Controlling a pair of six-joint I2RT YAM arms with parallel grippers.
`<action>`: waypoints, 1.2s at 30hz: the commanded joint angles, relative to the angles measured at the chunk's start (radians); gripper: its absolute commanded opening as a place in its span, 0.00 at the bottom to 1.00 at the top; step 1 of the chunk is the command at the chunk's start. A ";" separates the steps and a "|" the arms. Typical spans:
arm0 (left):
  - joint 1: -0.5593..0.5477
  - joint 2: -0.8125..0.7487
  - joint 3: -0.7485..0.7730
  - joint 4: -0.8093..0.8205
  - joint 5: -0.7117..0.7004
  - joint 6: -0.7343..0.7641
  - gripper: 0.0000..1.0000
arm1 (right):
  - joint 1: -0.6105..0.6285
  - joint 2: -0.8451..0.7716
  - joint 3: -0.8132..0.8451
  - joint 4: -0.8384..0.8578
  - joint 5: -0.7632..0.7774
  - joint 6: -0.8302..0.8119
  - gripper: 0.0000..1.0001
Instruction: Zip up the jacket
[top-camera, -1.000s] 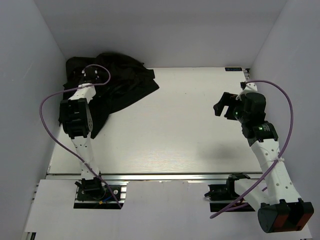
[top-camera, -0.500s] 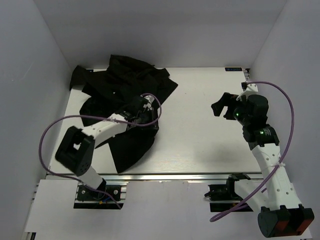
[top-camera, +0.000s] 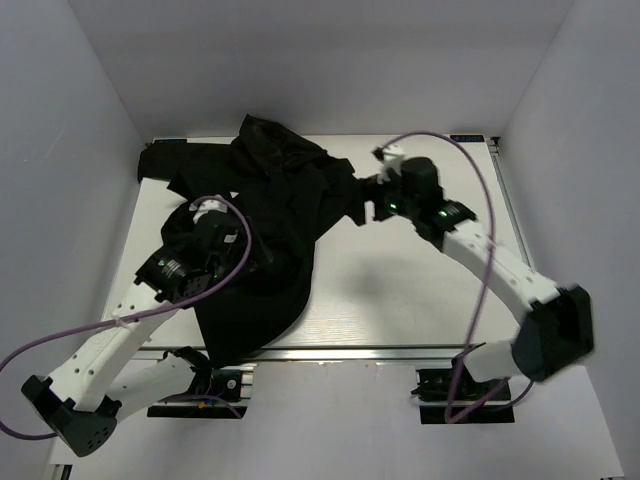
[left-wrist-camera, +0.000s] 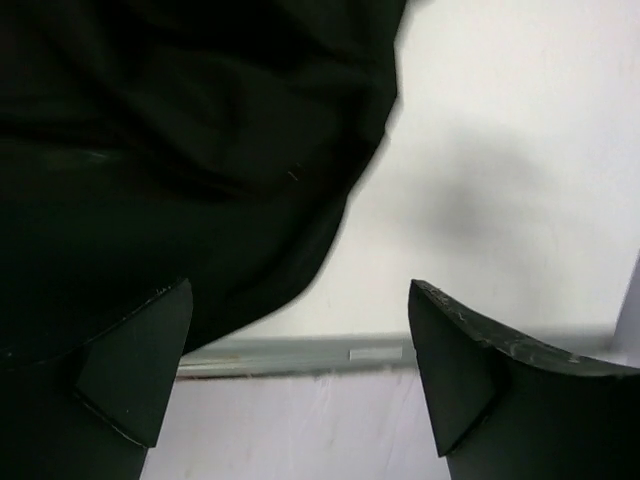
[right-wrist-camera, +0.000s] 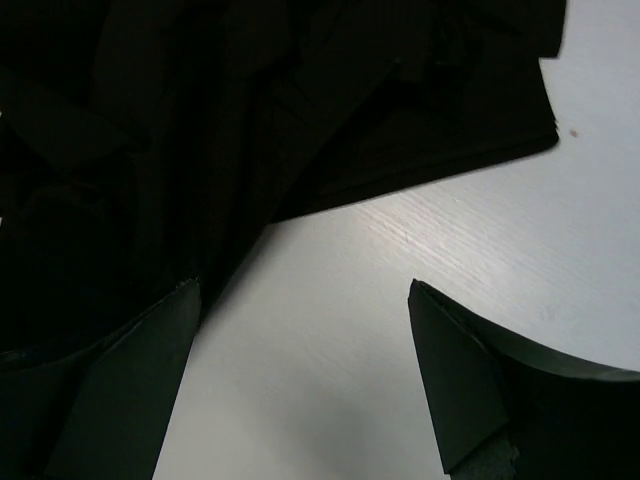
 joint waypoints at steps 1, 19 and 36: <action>0.007 0.004 0.064 -0.190 -0.325 -0.173 0.98 | 0.059 0.215 0.165 0.063 0.037 -0.060 0.89; 0.303 0.447 0.194 0.209 -0.256 0.043 0.98 | 0.160 0.962 0.766 -0.052 0.224 0.256 0.66; 0.305 0.454 0.033 0.364 -0.164 0.151 0.55 | 0.159 0.070 -0.321 0.215 0.367 0.306 0.00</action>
